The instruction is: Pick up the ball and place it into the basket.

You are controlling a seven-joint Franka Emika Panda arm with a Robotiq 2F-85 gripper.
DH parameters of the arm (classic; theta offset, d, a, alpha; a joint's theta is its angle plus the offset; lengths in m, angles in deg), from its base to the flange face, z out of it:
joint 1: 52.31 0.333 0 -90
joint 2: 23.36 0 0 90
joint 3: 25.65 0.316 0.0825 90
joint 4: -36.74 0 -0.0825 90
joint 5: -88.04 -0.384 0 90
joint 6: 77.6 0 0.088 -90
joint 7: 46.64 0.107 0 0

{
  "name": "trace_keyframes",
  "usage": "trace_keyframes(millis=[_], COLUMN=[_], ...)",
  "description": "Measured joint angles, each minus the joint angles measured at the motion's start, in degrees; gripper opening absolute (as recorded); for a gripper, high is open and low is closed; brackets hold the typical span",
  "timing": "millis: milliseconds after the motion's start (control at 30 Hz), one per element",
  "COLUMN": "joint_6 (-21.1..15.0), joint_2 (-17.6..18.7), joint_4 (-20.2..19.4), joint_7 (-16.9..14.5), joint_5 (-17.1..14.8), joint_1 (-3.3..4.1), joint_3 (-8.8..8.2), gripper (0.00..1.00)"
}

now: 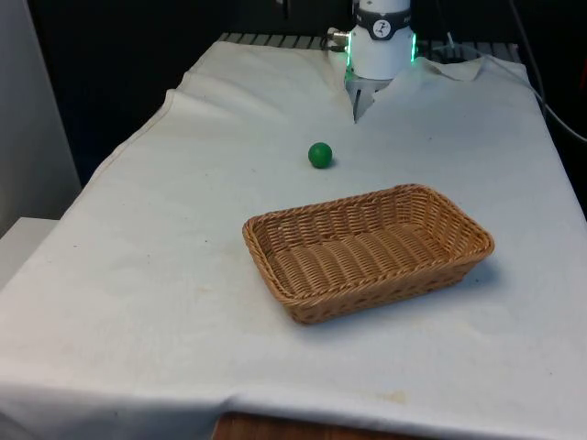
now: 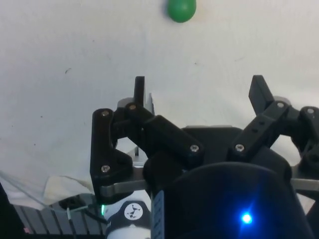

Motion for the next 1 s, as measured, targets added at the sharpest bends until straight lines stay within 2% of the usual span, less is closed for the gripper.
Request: trace_keyframes(millis=[167, 233, 533, 1000], joint_6=[-2.92, -2.92, -7.10, -16.04], joint_2=[0.97, 0.97, 3.32, 7.45], joint_4=[-1.49, -1.49, -3.32, -7.33], joint_7=[-1.49, -1.49, -3.32, -4.87], joint_5=[-0.63, -0.63, -1.95, -2.46], joint_1=[0.00, 0.00, 0.00, 0.00], joint_3=[-1.20, -1.20, -2.35, -4.01], gripper=[1.00, 1.00, 1.00, 1.00])
